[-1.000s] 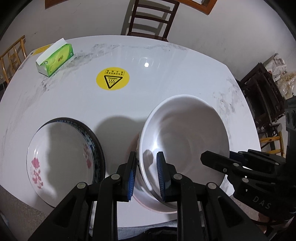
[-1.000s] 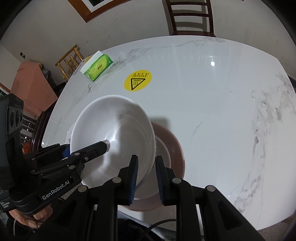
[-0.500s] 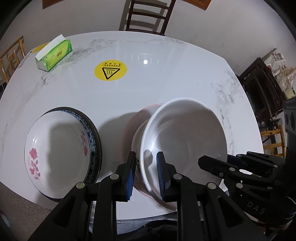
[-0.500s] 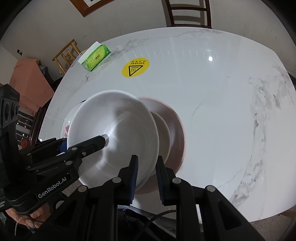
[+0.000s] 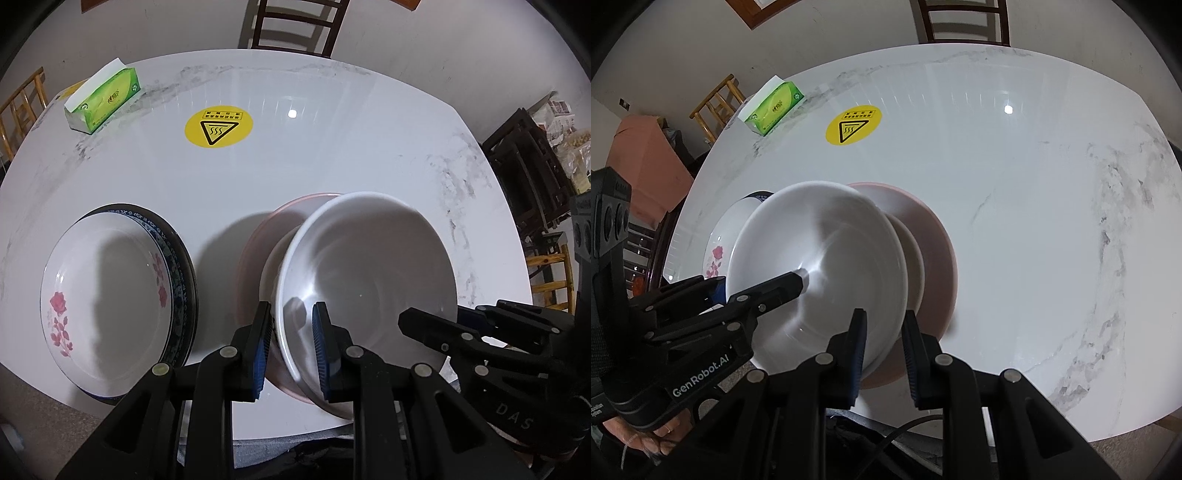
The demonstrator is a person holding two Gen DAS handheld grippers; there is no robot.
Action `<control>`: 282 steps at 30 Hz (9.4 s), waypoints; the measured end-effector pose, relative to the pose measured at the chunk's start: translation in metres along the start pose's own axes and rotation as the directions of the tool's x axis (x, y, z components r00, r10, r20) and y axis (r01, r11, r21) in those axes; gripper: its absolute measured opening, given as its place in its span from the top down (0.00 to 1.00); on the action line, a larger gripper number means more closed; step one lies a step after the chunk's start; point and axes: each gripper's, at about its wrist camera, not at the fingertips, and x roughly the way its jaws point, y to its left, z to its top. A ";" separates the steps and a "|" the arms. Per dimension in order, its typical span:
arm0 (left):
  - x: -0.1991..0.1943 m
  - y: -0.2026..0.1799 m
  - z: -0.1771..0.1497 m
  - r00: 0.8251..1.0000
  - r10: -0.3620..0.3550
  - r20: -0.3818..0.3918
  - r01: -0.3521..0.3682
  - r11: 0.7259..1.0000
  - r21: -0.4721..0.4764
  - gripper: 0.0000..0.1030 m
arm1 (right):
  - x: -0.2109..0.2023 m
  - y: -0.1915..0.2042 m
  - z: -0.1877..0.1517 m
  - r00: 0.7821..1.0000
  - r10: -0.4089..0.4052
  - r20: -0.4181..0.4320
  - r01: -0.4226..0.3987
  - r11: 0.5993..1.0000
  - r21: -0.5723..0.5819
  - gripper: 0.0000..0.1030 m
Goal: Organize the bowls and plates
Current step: 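Lower the white ribbed bowl into the blue-banded bowl inside the pink bowl, then grip the rim of the nested pink bowl stack with both tools and lift it, then carry the nested bowl stack with both tools over the plate stack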
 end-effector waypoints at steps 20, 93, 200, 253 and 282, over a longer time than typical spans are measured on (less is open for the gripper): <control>0.009 -0.003 0.005 1.000 0.015 -0.014 -0.015 1.000 0.025 0.82 | 0.007 -0.002 0.003 1.000 -0.011 -0.012 0.011 1.000 0.000 0.79; 0.025 0.051 -0.008 0.997 -0.056 -0.062 0.044 0.984 -0.172 0.79 | 0.018 -0.030 -0.003 0.994 -0.108 -0.016 0.109 0.991 0.076 0.79; 0.035 -0.007 0.012 0.994 0.078 0.077 -0.081 0.996 0.031 0.95 | 0.014 -0.058 0.008 0.988 -0.148 0.047 0.137 0.972 0.191 0.90; -0.054 0.115 0.001 0.962 0.219 0.162 -0.192 0.967 -0.169 0.95 | 0.023 0.094 0.063 0.996 -0.060 0.065 0.064 0.996 -0.057 0.91; -0.057 0.200 -0.036 0.961 0.258 0.100 -0.219 0.930 -0.296 0.95 | 0.083 0.182 0.064 0.997 -0.055 -0.051 0.045 0.983 -0.176 0.91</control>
